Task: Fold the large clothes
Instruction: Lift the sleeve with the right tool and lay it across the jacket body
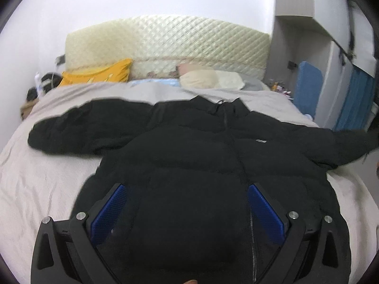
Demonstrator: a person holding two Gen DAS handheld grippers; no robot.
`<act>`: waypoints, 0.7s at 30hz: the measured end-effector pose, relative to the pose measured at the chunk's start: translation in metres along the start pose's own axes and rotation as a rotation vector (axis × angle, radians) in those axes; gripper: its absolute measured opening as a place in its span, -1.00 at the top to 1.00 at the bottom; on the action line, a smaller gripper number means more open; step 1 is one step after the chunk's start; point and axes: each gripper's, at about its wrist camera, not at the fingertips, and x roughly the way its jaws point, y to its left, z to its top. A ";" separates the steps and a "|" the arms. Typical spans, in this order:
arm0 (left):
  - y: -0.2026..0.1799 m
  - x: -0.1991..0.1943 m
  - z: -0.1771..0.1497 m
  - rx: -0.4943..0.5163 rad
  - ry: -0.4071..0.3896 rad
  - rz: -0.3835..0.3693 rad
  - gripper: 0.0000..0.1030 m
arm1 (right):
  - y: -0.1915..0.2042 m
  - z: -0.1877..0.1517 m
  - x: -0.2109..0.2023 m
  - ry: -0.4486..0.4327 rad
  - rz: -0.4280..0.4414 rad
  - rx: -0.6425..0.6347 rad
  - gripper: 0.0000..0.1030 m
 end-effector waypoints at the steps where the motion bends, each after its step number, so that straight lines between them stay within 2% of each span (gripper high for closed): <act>1: -0.001 -0.006 0.002 0.023 -0.023 0.003 -1.00 | 0.017 0.006 -0.011 -0.007 0.019 -0.029 0.77; 5: 0.001 -0.023 0.007 0.047 -0.081 0.005 -1.00 | 0.080 0.022 -0.050 -0.040 0.077 -0.115 0.77; 10: 0.010 -0.027 0.005 0.039 -0.080 -0.021 -1.00 | 0.168 0.023 -0.089 -0.070 0.159 -0.253 0.77; 17: 0.011 -0.026 0.012 0.064 -0.097 -0.040 -1.00 | 0.285 -0.017 -0.136 -0.082 0.263 -0.455 0.77; 21: 0.022 -0.027 0.013 0.037 -0.101 -0.055 -1.00 | 0.351 -0.058 -0.158 -0.085 0.322 -0.602 0.78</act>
